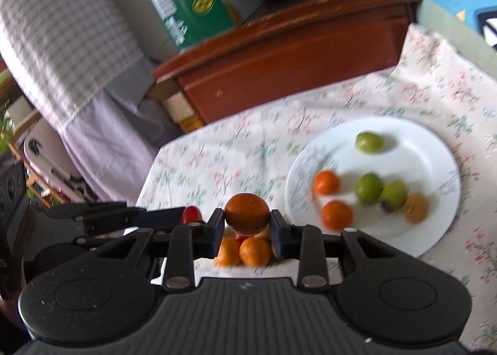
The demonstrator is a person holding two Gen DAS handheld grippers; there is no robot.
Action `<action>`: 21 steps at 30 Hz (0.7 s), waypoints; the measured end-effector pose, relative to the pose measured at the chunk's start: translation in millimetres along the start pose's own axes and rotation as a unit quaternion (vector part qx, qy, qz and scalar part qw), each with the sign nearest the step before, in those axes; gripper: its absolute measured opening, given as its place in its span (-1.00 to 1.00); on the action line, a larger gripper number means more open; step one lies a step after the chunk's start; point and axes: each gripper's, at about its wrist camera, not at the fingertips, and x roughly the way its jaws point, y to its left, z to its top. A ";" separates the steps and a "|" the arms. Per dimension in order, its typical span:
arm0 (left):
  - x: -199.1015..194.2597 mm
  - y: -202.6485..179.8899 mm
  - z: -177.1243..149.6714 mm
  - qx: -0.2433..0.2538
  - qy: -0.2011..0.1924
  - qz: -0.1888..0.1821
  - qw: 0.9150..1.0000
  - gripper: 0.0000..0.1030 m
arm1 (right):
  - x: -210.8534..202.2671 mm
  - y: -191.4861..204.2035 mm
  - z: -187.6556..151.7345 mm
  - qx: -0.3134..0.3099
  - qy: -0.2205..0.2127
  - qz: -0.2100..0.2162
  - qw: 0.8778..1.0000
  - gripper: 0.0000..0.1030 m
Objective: Organize fruits
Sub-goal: 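Grasp a red cherry tomato with the left gripper while the right gripper grasps a tangerine, then carry the tomato and tangerine over the plate and open both grippers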
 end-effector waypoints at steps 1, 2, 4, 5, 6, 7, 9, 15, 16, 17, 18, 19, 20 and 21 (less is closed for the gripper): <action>0.2 -1.7 2.7 -0.001 -0.004 -0.001 1.000 -0.51 | -3.8 -2.7 3.2 0.005 -0.007 -0.002 1.000 -0.39; 0.6 -3.2 5.5 -0.004 -0.006 -0.004 1.000 -0.51 | -7.4 -5.3 6.4 0.009 -0.013 -0.003 1.000 -0.38; 1.4 -5.0 10.7 -0.013 -0.012 -0.015 1.000 -0.51 | -15.7 -10.3 12.9 0.015 -0.028 -0.007 0.999 -0.38; 1.7 -6.3 13.7 -0.017 -0.015 -0.020 1.000 -0.51 | -20.2 -13.6 16.1 0.018 -0.035 -0.009 0.999 -0.38; 2.6 -8.4 16.2 -0.020 -0.018 -0.024 0.999 -0.51 | -24.8 -16.6 19.4 0.022 -0.043 -0.011 0.999 -0.39; 3.1 -10.7 19.0 -0.020 -0.021 -0.026 0.999 -0.51 | -29.3 -19.6 23.0 0.025 -0.051 -0.012 0.998 -0.39; 5.6 -15.2 24.4 -0.019 -0.024 -0.030 0.999 -0.51 | -37.4 -25.6 30.3 0.031 -0.064 -0.017 0.997 -0.38; 16.3 -25.4 38.2 -0.026 -0.022 -0.046 0.998 -0.51 | -50.4 -49.4 45.7 0.056 -0.076 -0.029 0.995 -0.38; 18.2 -27.6 40.7 -0.023 -0.022 -0.046 0.998 -0.51 | -49.6 -54.6 46.8 0.067 -0.073 -0.030 0.995 -0.38; 20.1 -29.0 43.1 -0.023 -0.022 -0.048 0.998 -0.51 | -48.8 -59.0 47.3 0.076 -0.071 -0.032 0.994 -0.38; 22.3 -30.2 45.5 -0.025 -0.023 -0.049 0.998 -0.51 | -47.8 -62.9 47.0 0.082 -0.070 -0.035 0.994 -0.38; 24.9 -31.1 47.6 -0.027 -0.024 -0.051 0.998 -0.51 | -46.5 -65.9 46.9 0.086 -0.068 -0.039 0.993 -0.38; 27.8 -31.8 49.2 -0.030 -0.023 -0.054 0.998 -0.51 | -45.0 -68.8 47.2 0.091 -0.065 -0.042 0.993 -0.38; 31.6 -33.0 50.7 -0.032 -0.020 -0.056 0.998 -0.51 | -43.1 -71.7 47.5 0.095 -0.062 -0.044 0.993 -0.38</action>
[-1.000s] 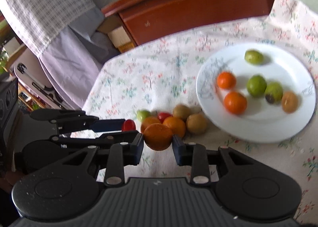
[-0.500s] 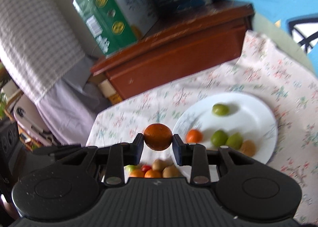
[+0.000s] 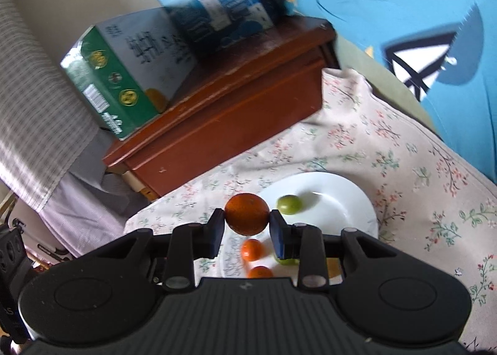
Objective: Organize fruits
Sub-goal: 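Carry the tomato and tangerine over the plate and open both grippers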
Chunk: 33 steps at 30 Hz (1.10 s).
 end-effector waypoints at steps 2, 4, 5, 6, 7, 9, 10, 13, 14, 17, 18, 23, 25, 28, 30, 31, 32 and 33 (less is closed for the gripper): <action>8.1 -2.2 0.3 0.001 0.006 0.000 1.000 -0.51 | 5.3 -4.7 1.0 0.004 0.007 -0.009 1.000 -0.38; 17.1 -3.6 0.3 0.000 0.013 -0.001 1.000 -0.51 | 11.7 -8.5 1.2 0.005 0.013 -0.020 1.000 -0.38; 21.5 -4.4 -0.1 0.000 0.016 -0.003 1.000 -0.51 | 14.5 -11.5 1.5 0.011 0.016 -0.023 1.000 -0.38; 25.3 -5.8 -0.8 0.000 0.019 -0.004 1.000 -0.51 | 17.3 -15.0 1.3 0.019 0.021 -0.024 0.999 -0.38; 29.1 -7.6 -1.8 0.001 0.022 -0.007 1.000 -0.51 | 20.4 -18.3 0.7 0.026 0.026 -0.025 0.999 -0.38; 35.4 -13.9 -5.4 0.006 0.029 -0.015 0.999 -0.51 | 25.8 -22.7 -0.9 0.032 0.035 -0.033 0.998 -0.38; 38.6 -17.5 -7.4 0.011 0.032 -0.019 0.999 -0.51 | 27.8 -24.5 -1.4 0.033 0.037 -0.038 0.998 -0.38; 47.5 -27.7 -13.0 0.023 0.042 -0.027 0.999 -0.51 | 33.0 -29.8 -2.7 0.043 0.042 -0.050 0.997 -0.38; 49.9 -30.7 -14.0 0.026 0.043 -0.030 0.998 -0.51 | 34.8 -31.4 -2.9 0.047 0.044 -0.053 0.996 -0.38; 55.7 -36.7 -16.8 0.031 0.047 -0.036 0.998 -0.51 | 39.2 -34.1 -4.1 0.050 0.048 -0.063 0.996 -0.38; 57.3 -38.1 -17.9 0.033 0.049 -0.036 0.998 -0.51 | 39.8 -34.6 -4.6 0.051 0.050 -0.065 0.995 -0.38; 58.6 -42.9 -20.6 0.039 0.048 -0.037 0.997 -0.47 | 43.5 -38.0 -5.9 0.060 0.052 -0.070 0.994 -0.34; 55.7 -44.5 -19.7 0.040 0.045 -0.036 0.998 -0.35 | 43.2 -38.8 -5.7 0.063 0.049 -0.069 0.994 -0.34; 46.2 -45.7 -17.4 0.044 0.030 -0.024 0.998 0.26 | 41.9 -40.2 -4.5 0.069 0.044 -0.060 0.995 -0.34; 39.0 -44.3 -13.1 0.042 0.020 -0.010 0.999 0.41 | 40.5 -39.3 -3.6 0.067 0.039 -0.058 0.995 -0.34; 35.1 -42.5 -10.7 0.038 0.017 -0.007 0.999 0.41 | 39.8 -38.5 -3.3 0.064 0.036 -0.059 0.996 -0.34; 31.3 -39.9 -7.8 0.033 0.014 -0.005 0.999 0.44 | 39.5 -37.3 -2.9 0.061 0.035 -0.059 0.996 -0.34; 27.0 -36.9 -5.5 0.027 0.012 0.000 1.000 0.53 | 39.3 -36.8 -2.8 0.060 0.034 -0.059 0.996 -0.34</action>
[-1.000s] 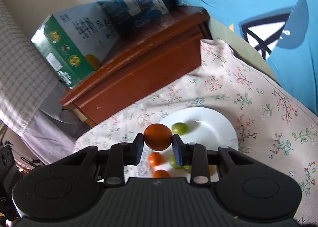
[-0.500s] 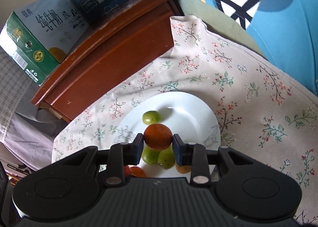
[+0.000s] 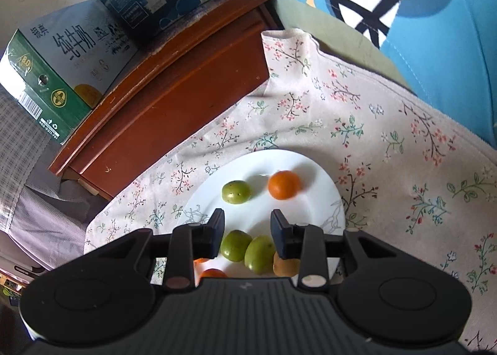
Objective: Organize fruits
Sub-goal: 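Carry the tomato and tangerine over the plate and open both grippers, then move both grippers back from the plate toward the fruit pile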
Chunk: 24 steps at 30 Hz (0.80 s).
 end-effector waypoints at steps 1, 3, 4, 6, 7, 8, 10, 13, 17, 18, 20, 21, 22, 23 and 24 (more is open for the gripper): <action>-4.5 3.0 1.8 -0.005 -0.002 0.009 1.000 0.59 | -0.3 0.4 0.3 0.001 0.000 0.002 1.000 -0.34; -13.5 8.9 4.6 -0.012 -0.005 0.030 0.999 0.69 | -0.5 0.4 0.3 0.002 0.001 0.006 1.000 -0.34; -18.3 12.6 5.6 -0.015 -0.007 0.037 0.999 0.69 | -0.5 0.7 0.2 0.002 0.001 0.007 1.000 -0.34; -26.3 21.3 7.7 -0.026 -0.004 0.047 0.999 0.71 | -0.8 1.5 -0.6 -0.002 0.002 0.009 1.000 -0.33; -29.6 25.8 8.7 -0.032 0.000 0.051 0.998 0.71 | -1.0 2.1 -1.1 -0.005 0.002 0.011 1.000 -0.33; -32.7 29.8 9.3 -0.036 0.003 0.054 0.998 0.72 | -1.4 2.9 -1.7 -0.008 0.003 0.013 1.000 -0.33; -37.9 37.8 9.9 -0.037 0.005 0.062 0.997 0.72 | -1.9 5.0 -3.0 -0.015 0.004 0.017 1.000 -0.33; -42.1 48.0 7.0 -0.033 0.018 0.088 0.995 0.72 | -1.9 9.0 -6.2 -0.026 0.006 0.022 0.999 -0.33; -48.5 58.0 -2.5 -0.018 0.041 0.108 0.993 0.72 | -1.3 15.2 -13.3 -0.043 0.016 0.032 0.998 -0.33; -51.0 59.0 -4.6 -0.014 0.043 0.114 0.992 0.72 | -1.6 17.2 -16.0 -0.049 0.018 0.033 0.998 -0.33; -56.2 60.5 -8.0 -0.006 0.044 0.118 0.992 0.72 | -1.9 21.7 -21.7 -0.061 0.023 0.038 0.997 -0.33; -59.1 61.4 -9.7 -0.002 0.045 0.118 0.992 0.72 | -2.4 23.8 -25.0 -0.067 0.026 0.040 0.997 -0.33; -61.7 62.5 -11.3 0.000 0.045 0.118 0.992 0.73 | -2.9 26.3 -28.2 -0.075 0.028 0.042 0.996 -0.33; -64.1 63.6 -13.1 0.000 0.043 0.120 0.992 0.73 | -3.6 29.1 -31.7 -0.084 0.030 0.044 0.995 -0.33; -66.4 65.2 -14.9 -0.001 0.042 0.124 0.991 0.73 | -4.1 32.3 -35.2 -0.093 0.032 0.046 0.994 -0.33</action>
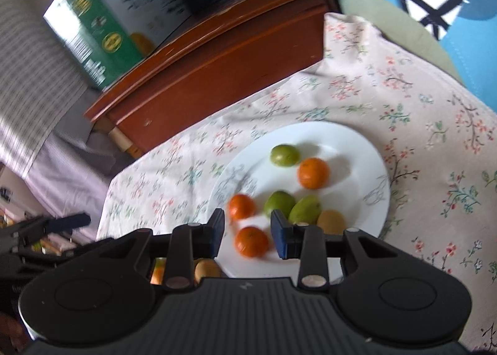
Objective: Organize fruits
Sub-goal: 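Move both grippers back from the plate toward the fruit pile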
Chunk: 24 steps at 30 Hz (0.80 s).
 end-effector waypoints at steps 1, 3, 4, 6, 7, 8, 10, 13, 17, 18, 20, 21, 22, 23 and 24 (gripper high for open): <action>-0.4 2.1 -1.6 -0.003 0.001 0.004 1.000 0.73 | -0.6 3.6 -2.8 -0.009 0.001 0.002 1.000 -0.33; -0.3 7.7 -5.0 -0.014 0.005 0.010 1.000 0.73 | -2.2 10.6 -8.1 -0.025 0.003 0.007 1.000 -0.33; -0.4 11.0 -6.9 -0.022 0.007 0.012 1.000 0.73 | -3.0 13.8 -10.9 -0.031 0.003 0.010 0.999 -0.33; 0.0 17.4 -10.1 -0.037 0.012 0.015 0.999 0.73 | -3.5 20.2 -17.2 -0.042 0.005 0.018 0.999 -0.33; 0.7 20.5 -11.6 -0.044 0.014 0.018 0.999 0.73 | -3.8 23.4 -20.9 -0.047 0.007 0.022 0.999 -0.33; 1.8 23.1 -13.0 -0.049 0.018 0.021 0.998 0.73 | -3.4 26.6 -24.8 -0.053 0.009 0.026 0.998 -0.33; 5.8 27.4 -16.6 -0.056 0.029 0.030 0.998 0.73 | -1.3 32.7 -32.8 -0.059 0.017 0.031 0.998 -0.33; 14.3 32.6 -21.9 -0.064 0.049 0.046 0.996 0.73 | 6.0 42.0 -44.9 -0.074 0.034 0.037 0.996 -0.33; 20.3 35.1 -24.3 -0.060 0.058 0.051 0.995 0.73 | 17.7 53.7 -58.2 -0.099 0.054 0.044 0.993 -0.34; 21.0 34.5 -25.1 -0.054 0.058 0.051 0.996 0.73 | 19.7 55.8 -61.2 -0.103 0.056 0.046 0.992 -0.34; 23.0 32.4 -27.3 -0.040 0.061 0.059 0.996 0.73 | 24.3 58.4 -64.4 -0.109 0.059 0.045 0.991 -0.34; 24.5 31.6 -28.5 -0.032 0.063 0.063 0.996 0.73 | 26.9 58.7 -66.0 -0.108 0.061 0.044 0.991 -0.34; 26.0 31.3 -29.7 -0.024 0.065 0.065 0.995 0.72 | 29.8 58.4 -66.9 -0.106 0.063 0.044 0.991 -0.34; 27.0 31.5 -31.1 -0.019 0.067 0.067 0.995 0.71 | 32.4 58.6 -67.7 -0.106 0.066 0.043 0.991 -0.34; 28.1 32.9 -32.2 -0.019 0.068 0.069 0.995 0.71 | 34.8 59.0 -68.6 -0.106 0.066 0.044 0.991 -0.34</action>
